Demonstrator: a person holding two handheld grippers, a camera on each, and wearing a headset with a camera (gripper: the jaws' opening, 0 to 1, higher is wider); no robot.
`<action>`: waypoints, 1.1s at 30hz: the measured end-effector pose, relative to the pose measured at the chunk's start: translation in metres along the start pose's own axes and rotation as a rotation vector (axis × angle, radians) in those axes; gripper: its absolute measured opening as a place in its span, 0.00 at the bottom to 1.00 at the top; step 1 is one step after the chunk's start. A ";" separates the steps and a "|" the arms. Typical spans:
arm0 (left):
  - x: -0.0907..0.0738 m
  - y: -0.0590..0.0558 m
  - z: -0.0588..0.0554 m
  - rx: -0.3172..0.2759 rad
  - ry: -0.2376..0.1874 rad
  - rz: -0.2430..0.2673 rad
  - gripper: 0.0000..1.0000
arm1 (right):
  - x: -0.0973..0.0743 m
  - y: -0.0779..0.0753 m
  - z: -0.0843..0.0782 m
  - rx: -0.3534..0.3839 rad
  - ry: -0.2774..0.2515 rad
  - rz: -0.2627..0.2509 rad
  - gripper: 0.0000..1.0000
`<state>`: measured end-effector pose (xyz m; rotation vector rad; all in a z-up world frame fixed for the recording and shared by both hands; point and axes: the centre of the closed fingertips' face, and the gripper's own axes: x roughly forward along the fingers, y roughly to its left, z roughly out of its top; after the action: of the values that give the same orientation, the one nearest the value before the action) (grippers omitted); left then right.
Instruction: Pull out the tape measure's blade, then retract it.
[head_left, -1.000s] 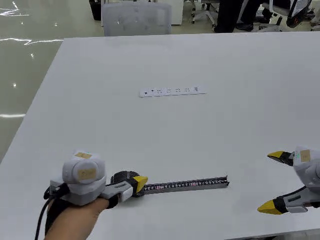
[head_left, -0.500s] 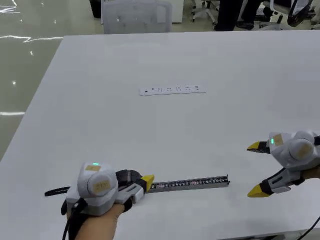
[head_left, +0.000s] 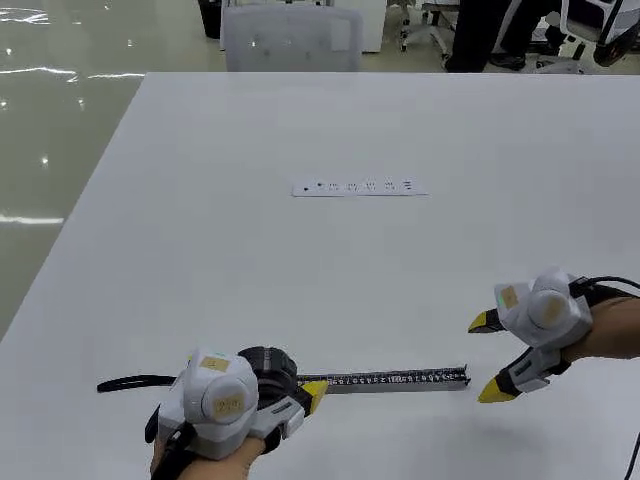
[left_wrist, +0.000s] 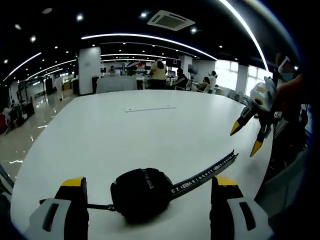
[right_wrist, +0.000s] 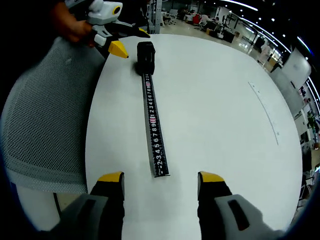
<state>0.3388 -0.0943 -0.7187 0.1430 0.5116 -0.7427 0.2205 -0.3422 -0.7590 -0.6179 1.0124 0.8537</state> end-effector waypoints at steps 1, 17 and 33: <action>0.000 0.000 -0.001 -0.003 0.003 -0.002 1.00 | 0.003 0.000 -0.001 0.000 0.006 0.006 0.58; 0.001 -0.002 -0.001 -0.019 -0.013 -0.013 0.94 | 0.031 0.000 -0.016 -0.013 0.064 0.035 0.30; 0.003 0.007 -0.013 -0.129 0.039 0.041 0.95 | 0.037 0.001 -0.014 0.041 0.075 0.054 0.15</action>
<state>0.3407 -0.0869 -0.7318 0.0476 0.5906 -0.6661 0.2229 -0.3411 -0.7982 -0.5933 1.1161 0.8607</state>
